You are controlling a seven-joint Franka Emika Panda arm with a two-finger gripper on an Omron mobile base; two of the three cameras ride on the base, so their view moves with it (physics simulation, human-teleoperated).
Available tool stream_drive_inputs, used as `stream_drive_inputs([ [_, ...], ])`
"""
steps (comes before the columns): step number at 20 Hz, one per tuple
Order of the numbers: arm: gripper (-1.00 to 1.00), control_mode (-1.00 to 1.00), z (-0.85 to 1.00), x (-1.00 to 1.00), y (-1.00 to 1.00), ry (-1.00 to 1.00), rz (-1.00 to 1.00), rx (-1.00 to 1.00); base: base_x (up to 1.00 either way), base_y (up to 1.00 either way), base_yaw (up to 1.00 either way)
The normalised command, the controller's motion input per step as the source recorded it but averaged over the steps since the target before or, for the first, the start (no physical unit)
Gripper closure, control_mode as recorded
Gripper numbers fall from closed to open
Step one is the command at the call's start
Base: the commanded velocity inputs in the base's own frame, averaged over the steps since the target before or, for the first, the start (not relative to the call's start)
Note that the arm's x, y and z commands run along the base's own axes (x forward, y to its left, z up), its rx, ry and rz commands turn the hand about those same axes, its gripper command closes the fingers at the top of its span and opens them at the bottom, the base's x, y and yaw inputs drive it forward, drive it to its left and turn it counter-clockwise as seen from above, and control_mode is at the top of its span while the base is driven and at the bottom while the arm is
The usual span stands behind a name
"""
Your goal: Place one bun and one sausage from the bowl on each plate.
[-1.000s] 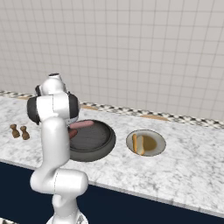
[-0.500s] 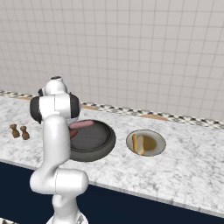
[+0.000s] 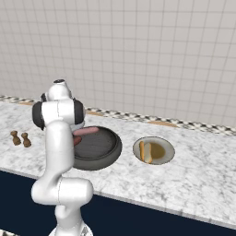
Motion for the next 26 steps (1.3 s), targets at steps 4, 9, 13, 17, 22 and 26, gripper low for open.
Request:
stream_drive_inputs([
  [4, -1.0, -1.0, 0.14, -0.01, -0.03, -0.12, 0.0, 0.05, 0.0, 0.0, 0.0],
  [9, -1.0, -1.0, 0.4, -0.34, -0.45, -0.19, 0.0, 0.07, 0.0, 0.0, 0.0],
  [13, -1.0, -1.0, 0.25, -0.76, -0.66, -0.28, -0.07, 0.11, 0.0, 0.0, 0.0],
  [17, -1.0, -1.0, 0.51, -0.61, -0.74, -0.1, -0.14, 0.13, 0.0, 0.0, 0.0],
  [22, -1.0, -1.0, 0.58, -0.26, -0.78, 0.06, -0.21, 0.15, 0.0, 0.0, 0.0],
  [26, -1.0, -1.0, 0.04, -0.36, -0.67, 0.08, -0.22, 0.14, 0.0, 0.0, 0.0],
])
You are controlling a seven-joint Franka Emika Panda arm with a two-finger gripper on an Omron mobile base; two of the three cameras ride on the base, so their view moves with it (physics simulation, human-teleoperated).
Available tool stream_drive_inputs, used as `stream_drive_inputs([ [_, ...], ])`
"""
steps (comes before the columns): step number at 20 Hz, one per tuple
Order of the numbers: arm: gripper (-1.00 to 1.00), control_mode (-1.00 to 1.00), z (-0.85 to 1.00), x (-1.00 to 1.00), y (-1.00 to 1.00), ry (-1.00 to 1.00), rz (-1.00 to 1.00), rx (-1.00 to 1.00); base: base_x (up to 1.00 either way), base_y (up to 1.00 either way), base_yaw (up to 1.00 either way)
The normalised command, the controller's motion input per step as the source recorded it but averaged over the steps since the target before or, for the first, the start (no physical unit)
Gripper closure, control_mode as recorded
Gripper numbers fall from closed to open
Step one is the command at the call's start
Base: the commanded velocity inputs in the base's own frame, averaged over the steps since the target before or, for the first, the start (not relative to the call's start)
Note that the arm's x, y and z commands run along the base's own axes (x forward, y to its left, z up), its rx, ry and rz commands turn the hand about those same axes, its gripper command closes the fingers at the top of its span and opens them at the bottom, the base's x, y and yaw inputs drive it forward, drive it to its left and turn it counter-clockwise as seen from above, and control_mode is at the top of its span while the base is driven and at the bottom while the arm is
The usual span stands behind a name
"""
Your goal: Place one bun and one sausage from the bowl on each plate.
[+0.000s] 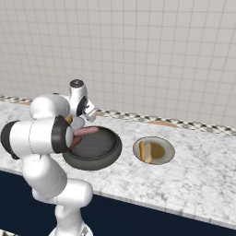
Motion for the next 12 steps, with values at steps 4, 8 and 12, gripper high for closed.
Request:
stream_drive_inputs([
  [4, -1.0, -1.0, -0.04, -0.28, -0.42, 0.03, -0.2, 0.11, 0.0, 0.0, 0.0],
  [8, -1.0, -1.0, -0.21, -0.01, -0.09, 0.01, -0.09, 0.05, 0.0, 0.0, 0.0],
  [12, -1.0, -1.0, -0.24, -0.14, -0.18, 0.03, -0.05, 0.05, 0.0, 0.0, 0.0],
])
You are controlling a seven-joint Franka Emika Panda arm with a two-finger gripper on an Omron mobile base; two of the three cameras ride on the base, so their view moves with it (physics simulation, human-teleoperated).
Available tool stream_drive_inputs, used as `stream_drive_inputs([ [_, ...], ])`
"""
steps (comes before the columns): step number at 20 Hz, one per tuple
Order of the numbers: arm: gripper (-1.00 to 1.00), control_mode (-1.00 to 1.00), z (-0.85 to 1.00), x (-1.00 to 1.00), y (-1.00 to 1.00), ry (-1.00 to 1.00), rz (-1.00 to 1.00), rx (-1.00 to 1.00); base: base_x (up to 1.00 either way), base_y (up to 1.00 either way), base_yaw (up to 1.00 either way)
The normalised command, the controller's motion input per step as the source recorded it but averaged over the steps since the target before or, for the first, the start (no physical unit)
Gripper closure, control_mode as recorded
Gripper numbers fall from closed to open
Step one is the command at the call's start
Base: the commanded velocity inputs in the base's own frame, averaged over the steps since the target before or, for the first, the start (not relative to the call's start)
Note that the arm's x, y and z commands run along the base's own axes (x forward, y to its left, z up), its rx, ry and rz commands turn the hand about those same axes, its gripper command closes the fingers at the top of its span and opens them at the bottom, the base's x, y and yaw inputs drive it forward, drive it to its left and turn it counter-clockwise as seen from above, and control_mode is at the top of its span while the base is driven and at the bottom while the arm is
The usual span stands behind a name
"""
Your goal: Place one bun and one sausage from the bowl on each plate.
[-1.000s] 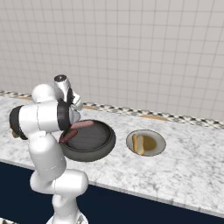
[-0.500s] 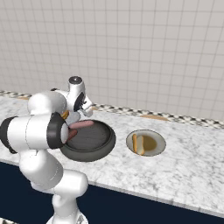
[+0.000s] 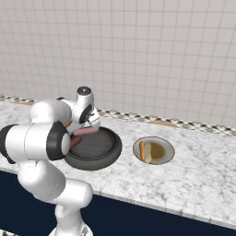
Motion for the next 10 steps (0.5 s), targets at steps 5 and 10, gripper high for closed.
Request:
stream_drive_inputs([
  [5, -1.0, -1.0, -0.25, -0.05, -0.1, 0.02, -0.04, 0.01, 0.0, 0.0, 0.0],
  [10, -1.0, -1.0, 0.02, -0.29, -0.13, 0.0, -0.05, 0.05, 0.0, 0.0, 0.0],
])
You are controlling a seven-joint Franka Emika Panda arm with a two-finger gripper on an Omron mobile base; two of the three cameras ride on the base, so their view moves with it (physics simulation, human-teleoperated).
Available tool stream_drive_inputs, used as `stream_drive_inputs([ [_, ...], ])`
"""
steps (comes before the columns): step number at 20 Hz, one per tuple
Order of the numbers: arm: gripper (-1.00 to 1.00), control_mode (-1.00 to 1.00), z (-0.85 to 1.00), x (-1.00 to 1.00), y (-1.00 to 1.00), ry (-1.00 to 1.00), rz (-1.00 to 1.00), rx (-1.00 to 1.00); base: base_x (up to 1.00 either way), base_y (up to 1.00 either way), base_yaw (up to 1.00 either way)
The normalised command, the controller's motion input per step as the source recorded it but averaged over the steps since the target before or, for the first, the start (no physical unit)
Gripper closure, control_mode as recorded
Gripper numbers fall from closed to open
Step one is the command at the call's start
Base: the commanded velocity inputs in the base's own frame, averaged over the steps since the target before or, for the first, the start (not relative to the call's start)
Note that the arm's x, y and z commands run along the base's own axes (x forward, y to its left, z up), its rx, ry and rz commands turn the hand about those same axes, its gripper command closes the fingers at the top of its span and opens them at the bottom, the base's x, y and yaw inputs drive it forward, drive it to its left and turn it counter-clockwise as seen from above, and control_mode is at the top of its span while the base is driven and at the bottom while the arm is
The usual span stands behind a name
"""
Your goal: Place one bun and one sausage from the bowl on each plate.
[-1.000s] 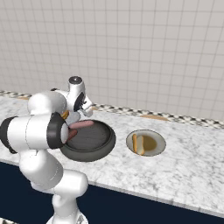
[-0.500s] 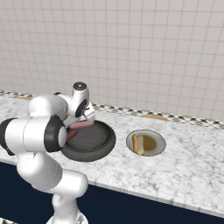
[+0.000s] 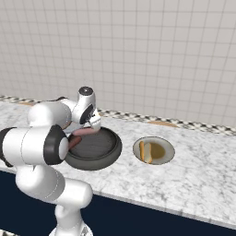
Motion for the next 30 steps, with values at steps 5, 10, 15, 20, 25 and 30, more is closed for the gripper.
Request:
stream_drive_inputs([
  [5, -1.0, -1.0, -0.08, -0.34, -0.06, 0.04, -0.07, 0.02, 0.0, 0.0, 0.0],
  [10, -1.0, -1.0, -0.27, 0.0, 0.0, 0.08, -0.04, 0.0, 0.0, 0.0, 0.0],
  [15, -1.0, -1.0, -0.27, 0.0, 0.0, 0.04, 0.0, 0.01, 0.0, 0.0, 0.0],
  [20, 1.0, -1.0, -0.24, -0.09, 0.0, 0.02, 0.0, 0.0, 0.0, 0.0, 0.0],
  [25, 1.0, -1.0, 0.11, -0.25, -0.01, 0.0, 0.0, 0.02, 0.0, 0.0, 0.0],
  [30, 1.0, -1.0, 0.65, -0.25, -0.38, 0.0, 0.0, 0.03, 0.0, 0.0, 0.0],
])
